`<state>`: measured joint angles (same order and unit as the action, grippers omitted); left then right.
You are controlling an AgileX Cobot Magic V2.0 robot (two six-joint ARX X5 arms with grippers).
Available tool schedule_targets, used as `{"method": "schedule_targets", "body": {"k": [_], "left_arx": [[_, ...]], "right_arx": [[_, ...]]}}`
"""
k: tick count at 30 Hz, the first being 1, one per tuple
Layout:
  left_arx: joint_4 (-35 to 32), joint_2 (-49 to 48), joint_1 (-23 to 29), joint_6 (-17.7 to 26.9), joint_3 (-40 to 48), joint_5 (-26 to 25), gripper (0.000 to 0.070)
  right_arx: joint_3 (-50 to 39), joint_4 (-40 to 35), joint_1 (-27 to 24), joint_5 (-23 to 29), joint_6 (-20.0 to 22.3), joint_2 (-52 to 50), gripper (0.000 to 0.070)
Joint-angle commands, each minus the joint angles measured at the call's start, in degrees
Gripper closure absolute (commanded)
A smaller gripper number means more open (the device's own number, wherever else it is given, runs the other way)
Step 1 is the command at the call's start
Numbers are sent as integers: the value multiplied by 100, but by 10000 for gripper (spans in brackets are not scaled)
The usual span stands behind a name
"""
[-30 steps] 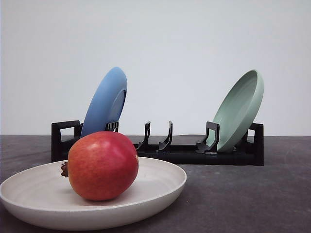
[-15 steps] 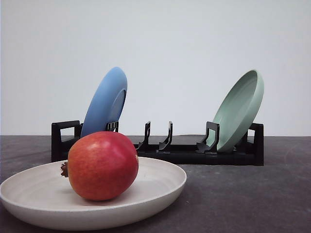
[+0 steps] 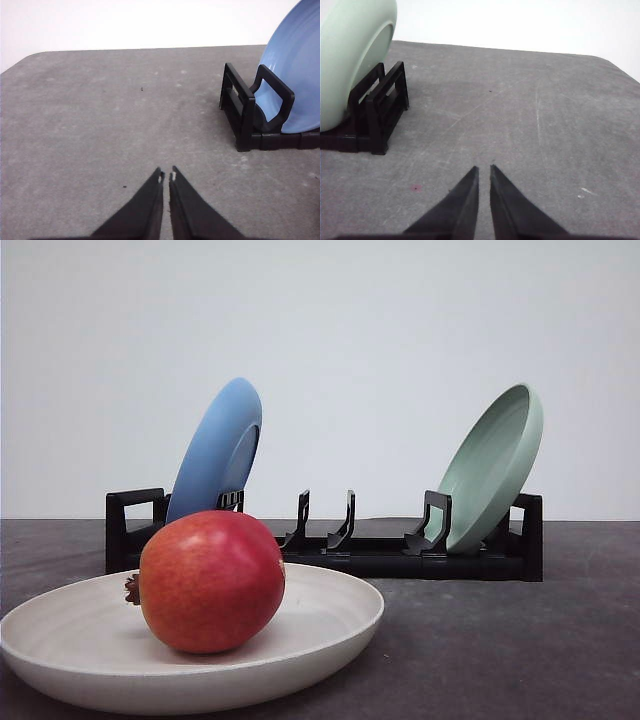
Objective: Place pomegranate in white plate
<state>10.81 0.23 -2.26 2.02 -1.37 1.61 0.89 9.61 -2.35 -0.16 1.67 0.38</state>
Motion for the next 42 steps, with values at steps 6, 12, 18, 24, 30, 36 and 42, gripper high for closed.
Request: {"method": "schedule_targets", "body": {"k": [6, 12, 18, 24, 30, 36, 42], "left_arx": [[-9, -7, 0, 9, 68, 33, 697], [-11, -7, 0, 9, 68, 31, 697], [-9, -7, 0, 9, 68, 33, 697], [-9, -7, 0, 9, 68, 33, 697], [-11, -7, 0, 9, 68, 31, 697], [-9, -7, 0, 9, 68, 33, 697], [-11, -7, 0, 9, 68, 33, 697]], "right_arx": [[-28, -77, 2, 18, -61, -17, 663], [-28, -77, 2, 20, -61, -17, 663], [-28, -77, 2, 20, -61, -17, 663], [-28, -77, 2, 20, -61, -17, 663], [-28, -77, 2, 20, -61, -17, 663], [-28, -77, 2, 20, -61, -17, 663], [-28, -77, 2, 20, -61, -17, 663]]}}
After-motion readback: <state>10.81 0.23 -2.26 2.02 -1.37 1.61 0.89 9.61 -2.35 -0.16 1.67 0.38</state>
